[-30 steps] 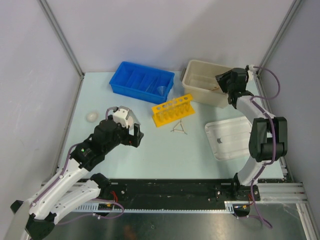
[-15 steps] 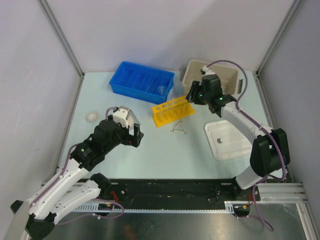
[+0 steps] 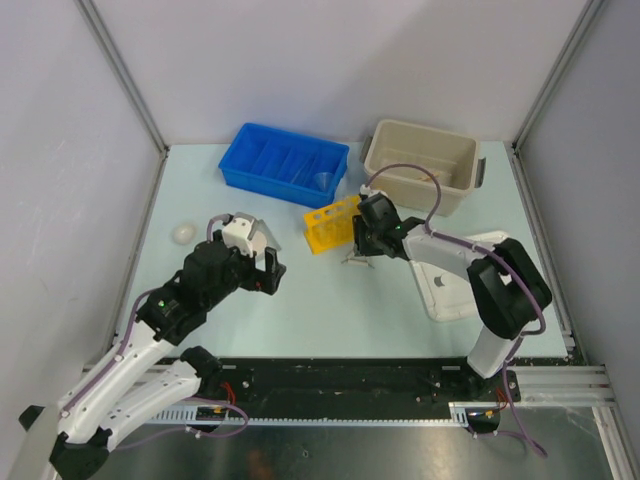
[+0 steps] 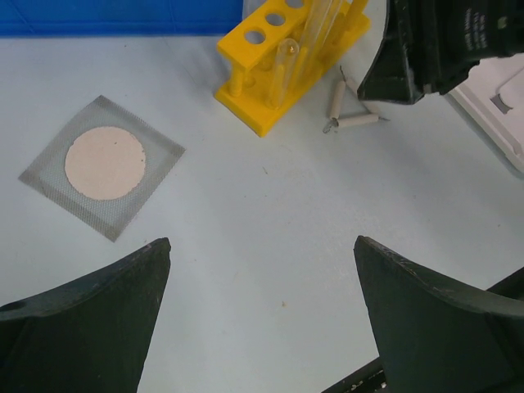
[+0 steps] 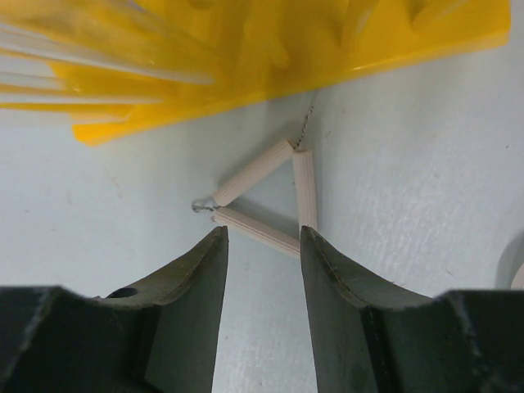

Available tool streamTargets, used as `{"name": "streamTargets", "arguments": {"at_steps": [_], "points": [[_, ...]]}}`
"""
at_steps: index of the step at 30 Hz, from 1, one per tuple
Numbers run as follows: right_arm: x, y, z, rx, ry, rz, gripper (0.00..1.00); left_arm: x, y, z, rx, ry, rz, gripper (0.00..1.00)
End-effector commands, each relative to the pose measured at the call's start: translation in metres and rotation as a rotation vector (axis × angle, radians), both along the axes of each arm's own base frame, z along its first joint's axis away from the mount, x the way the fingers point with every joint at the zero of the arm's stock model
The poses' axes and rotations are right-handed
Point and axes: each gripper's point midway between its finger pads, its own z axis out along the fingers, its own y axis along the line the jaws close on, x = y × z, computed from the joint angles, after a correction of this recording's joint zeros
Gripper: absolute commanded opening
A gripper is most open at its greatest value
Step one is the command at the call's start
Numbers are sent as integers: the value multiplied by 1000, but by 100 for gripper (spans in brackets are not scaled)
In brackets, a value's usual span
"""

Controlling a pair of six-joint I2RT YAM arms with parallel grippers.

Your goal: Organize the chemistry lab equipment

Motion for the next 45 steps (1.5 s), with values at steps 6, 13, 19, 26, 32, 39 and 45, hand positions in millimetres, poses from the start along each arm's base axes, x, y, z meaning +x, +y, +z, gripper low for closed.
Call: {"name": "streamTargets", "arguments": {"at_steps": [6, 13, 19, 26, 32, 39, 45], "points": [[0, -5, -34, -113, -9, -63, 42, 4, 2, 16, -16, -47, 14, 99], [-3, -14, -53, -180, 8, -78, 38, 4, 2, 15, -17, -44, 13, 99], [-5, -18, -63, -210, 19, -82, 33, 4, 2, 14, -15, -42, 13, 100], [-8, -23, -61, -241, 7, -97, 13, 5, 1, 14, -13, -40, 14, 100], [-7, -25, -37, -223, -28, -107, 0, 4, 2, 13, -12, -40, 14, 100], [1, -41, 7, -149, -78, -155, 0, 5, 1, 13, -11, -39, 15, 99], [40, -73, 58, 45, -160, -241, 0, 5, 1, 13, -13, -38, 14, 100]]}}
